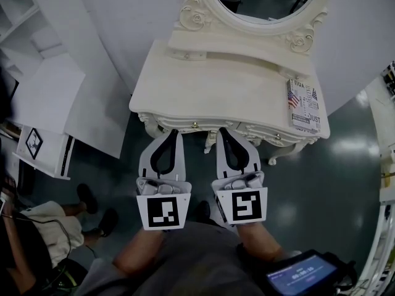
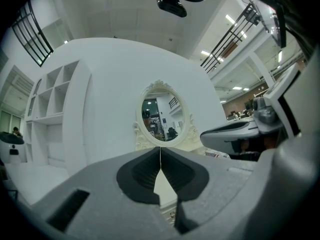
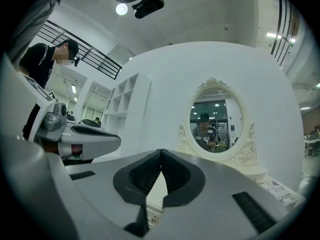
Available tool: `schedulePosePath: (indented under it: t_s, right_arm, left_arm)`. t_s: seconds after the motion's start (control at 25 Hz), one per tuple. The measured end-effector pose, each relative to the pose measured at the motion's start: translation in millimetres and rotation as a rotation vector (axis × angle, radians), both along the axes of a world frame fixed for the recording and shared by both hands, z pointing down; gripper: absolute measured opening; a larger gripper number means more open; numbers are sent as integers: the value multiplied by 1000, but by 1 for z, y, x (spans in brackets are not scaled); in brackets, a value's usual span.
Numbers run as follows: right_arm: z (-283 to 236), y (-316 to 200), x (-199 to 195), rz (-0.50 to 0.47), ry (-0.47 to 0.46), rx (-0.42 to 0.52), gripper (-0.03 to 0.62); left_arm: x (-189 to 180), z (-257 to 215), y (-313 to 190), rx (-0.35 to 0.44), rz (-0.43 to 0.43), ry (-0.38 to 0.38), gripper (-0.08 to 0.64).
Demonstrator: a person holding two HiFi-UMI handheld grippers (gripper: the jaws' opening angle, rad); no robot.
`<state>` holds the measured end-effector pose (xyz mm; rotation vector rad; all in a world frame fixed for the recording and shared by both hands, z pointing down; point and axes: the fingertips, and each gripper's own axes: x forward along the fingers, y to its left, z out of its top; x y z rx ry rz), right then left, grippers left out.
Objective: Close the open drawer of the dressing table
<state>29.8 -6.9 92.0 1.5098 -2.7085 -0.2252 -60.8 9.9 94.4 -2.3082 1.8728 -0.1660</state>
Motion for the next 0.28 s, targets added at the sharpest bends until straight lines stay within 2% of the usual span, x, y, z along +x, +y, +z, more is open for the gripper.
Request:
schedulePosePath:
  t_s: [0.28]
  right_arm:
    - [2, -3, 3, 1, -1, 2, 14]
  left_arm:
    - [4, 1, -2, 5, 1, 10, 17]
